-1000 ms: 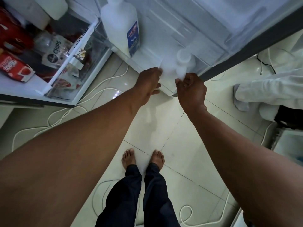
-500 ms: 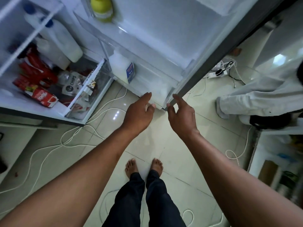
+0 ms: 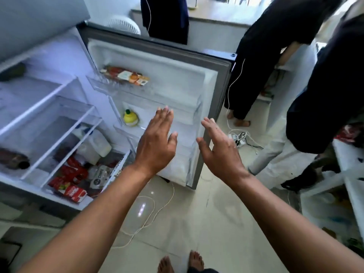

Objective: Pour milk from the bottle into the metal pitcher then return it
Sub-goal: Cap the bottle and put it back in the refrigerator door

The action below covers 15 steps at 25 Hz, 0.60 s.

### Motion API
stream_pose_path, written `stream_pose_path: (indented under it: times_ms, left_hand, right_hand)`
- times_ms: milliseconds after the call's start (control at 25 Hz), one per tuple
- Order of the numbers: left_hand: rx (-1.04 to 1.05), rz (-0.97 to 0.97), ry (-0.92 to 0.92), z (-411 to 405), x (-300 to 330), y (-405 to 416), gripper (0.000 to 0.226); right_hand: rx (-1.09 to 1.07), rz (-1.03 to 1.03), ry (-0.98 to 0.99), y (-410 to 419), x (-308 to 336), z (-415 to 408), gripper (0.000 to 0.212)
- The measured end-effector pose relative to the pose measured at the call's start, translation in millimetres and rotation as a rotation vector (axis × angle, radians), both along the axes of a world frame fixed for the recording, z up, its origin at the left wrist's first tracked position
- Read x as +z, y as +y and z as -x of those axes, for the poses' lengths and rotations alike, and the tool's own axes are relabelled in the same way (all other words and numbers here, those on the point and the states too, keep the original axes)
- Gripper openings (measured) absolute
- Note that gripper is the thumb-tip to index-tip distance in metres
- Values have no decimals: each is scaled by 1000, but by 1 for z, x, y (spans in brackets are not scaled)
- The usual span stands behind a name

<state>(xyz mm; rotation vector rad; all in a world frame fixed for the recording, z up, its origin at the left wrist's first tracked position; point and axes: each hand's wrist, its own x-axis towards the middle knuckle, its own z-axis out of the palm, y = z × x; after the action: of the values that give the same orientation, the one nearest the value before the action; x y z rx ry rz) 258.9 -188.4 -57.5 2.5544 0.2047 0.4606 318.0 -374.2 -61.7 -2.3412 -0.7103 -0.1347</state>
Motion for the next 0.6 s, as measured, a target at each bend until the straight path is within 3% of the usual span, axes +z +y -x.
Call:
stream_pose_path:
  times_ms: [120,320,600]
  left_hand:
    - [3,-72,-116,-25,60,-2,65]
    - [-21,-178,-160,-75,127,-4,63]
    - [-1,-293,114,-139,153,7,61]
  right_hand:
    - [1,-40,-139,-4,54,-17,56]
    - [-47,-50,-266,-5,114,-55,59]
    - [-79,90,-210,1,134,-113,69]
